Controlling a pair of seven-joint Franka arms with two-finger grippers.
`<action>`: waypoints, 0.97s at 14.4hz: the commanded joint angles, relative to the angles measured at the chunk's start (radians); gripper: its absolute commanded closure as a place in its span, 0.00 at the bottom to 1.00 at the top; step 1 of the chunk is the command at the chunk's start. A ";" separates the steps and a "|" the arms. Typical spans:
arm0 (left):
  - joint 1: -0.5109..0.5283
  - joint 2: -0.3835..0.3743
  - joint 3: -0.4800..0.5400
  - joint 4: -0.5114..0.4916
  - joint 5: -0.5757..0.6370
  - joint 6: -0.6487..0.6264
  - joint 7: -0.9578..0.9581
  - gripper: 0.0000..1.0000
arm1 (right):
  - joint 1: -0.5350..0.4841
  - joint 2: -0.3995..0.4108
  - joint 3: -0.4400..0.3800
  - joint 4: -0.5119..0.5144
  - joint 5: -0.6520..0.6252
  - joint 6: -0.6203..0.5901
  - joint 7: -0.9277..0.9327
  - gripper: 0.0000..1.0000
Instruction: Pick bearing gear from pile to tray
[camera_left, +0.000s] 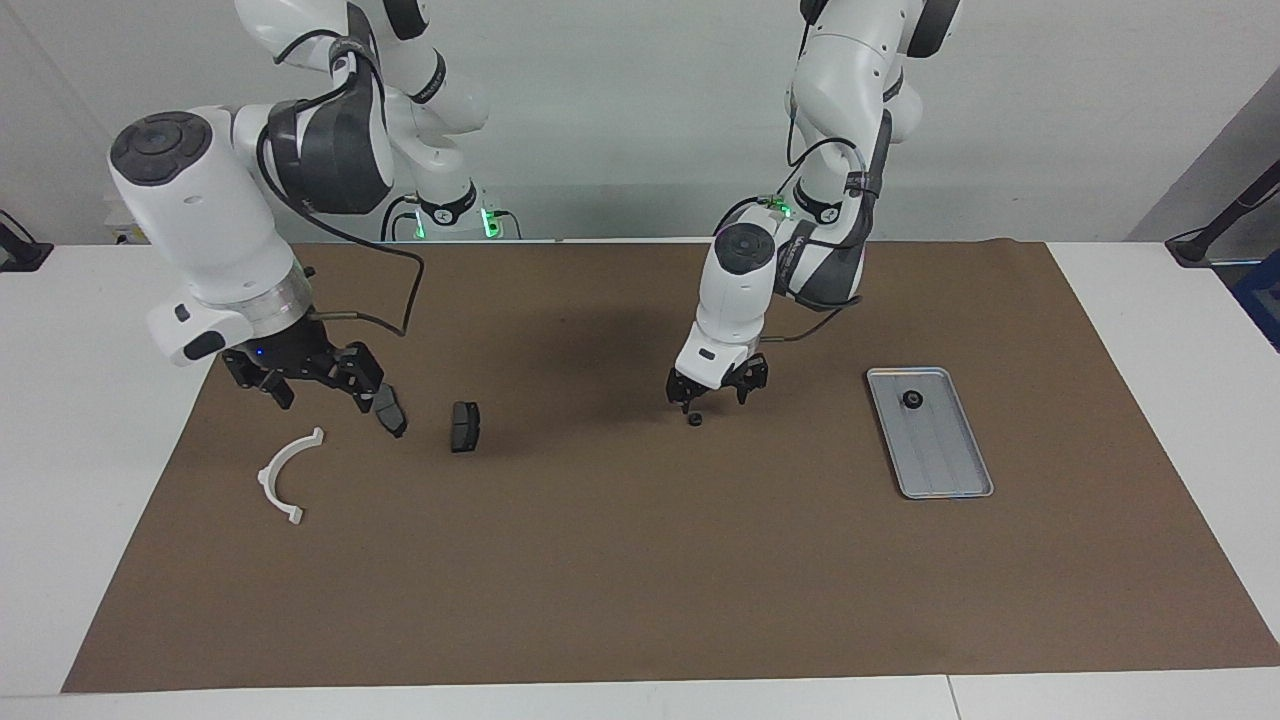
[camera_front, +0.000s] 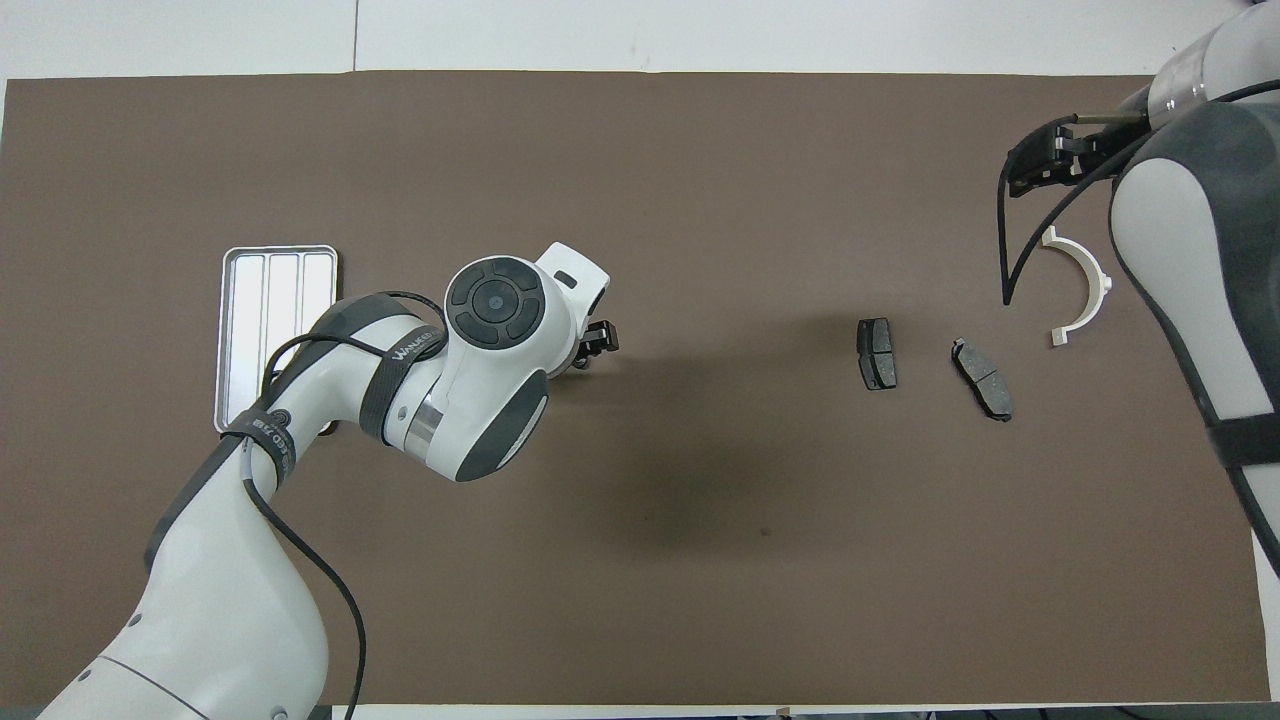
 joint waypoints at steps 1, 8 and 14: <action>-0.033 0.030 0.018 0.019 0.018 0.045 -0.056 0.00 | -0.015 -0.188 0.010 -0.190 0.004 0.003 -0.045 0.00; -0.044 0.030 0.018 -0.013 0.027 0.082 -0.064 0.08 | 0.004 -0.321 0.010 -0.240 0.007 -0.158 -0.045 0.00; -0.043 0.028 0.021 -0.042 0.041 0.110 -0.064 0.13 | 0.025 -0.319 0.009 -0.246 0.010 -0.174 -0.036 0.00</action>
